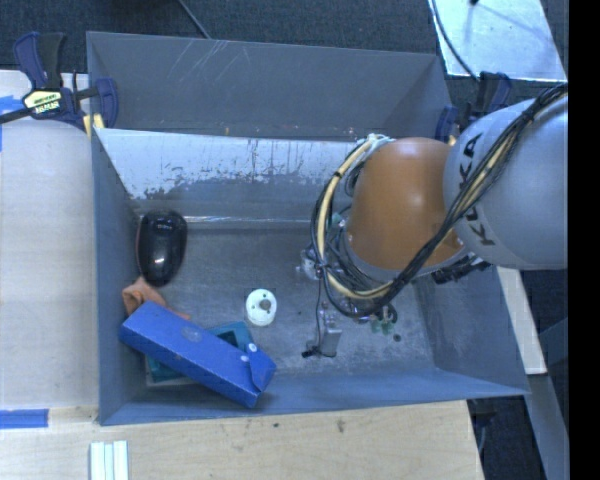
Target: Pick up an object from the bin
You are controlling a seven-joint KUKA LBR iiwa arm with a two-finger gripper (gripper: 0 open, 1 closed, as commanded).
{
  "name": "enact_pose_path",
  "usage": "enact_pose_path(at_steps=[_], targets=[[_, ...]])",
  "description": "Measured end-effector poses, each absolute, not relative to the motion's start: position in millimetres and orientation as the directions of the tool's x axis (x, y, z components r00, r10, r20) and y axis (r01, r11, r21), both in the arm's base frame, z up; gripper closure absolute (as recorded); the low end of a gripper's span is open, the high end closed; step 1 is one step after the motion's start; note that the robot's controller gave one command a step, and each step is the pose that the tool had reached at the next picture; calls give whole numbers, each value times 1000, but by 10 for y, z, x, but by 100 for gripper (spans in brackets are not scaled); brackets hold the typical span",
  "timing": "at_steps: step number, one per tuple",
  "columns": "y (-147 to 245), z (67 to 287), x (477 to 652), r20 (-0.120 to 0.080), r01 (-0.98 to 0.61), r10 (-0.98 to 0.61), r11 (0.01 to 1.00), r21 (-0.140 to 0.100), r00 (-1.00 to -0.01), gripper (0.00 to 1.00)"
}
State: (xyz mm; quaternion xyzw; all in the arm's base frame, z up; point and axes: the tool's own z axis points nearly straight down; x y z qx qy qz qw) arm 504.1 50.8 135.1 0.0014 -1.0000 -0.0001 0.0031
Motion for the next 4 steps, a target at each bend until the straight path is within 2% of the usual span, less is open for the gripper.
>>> enact_pose_path(at_steps=[1,2,3,4], targets=[[506,1396,5061,-2,-1,-1,1000,1,-1000,0],[927,803,5477,-11,-53,-53,999,1,-999,0],[1002,1006,5471,1,-23,-23,1000,0,-1000,0],[1025,1357,5486,-7,-10,-10,1000,2,-1000,0]])
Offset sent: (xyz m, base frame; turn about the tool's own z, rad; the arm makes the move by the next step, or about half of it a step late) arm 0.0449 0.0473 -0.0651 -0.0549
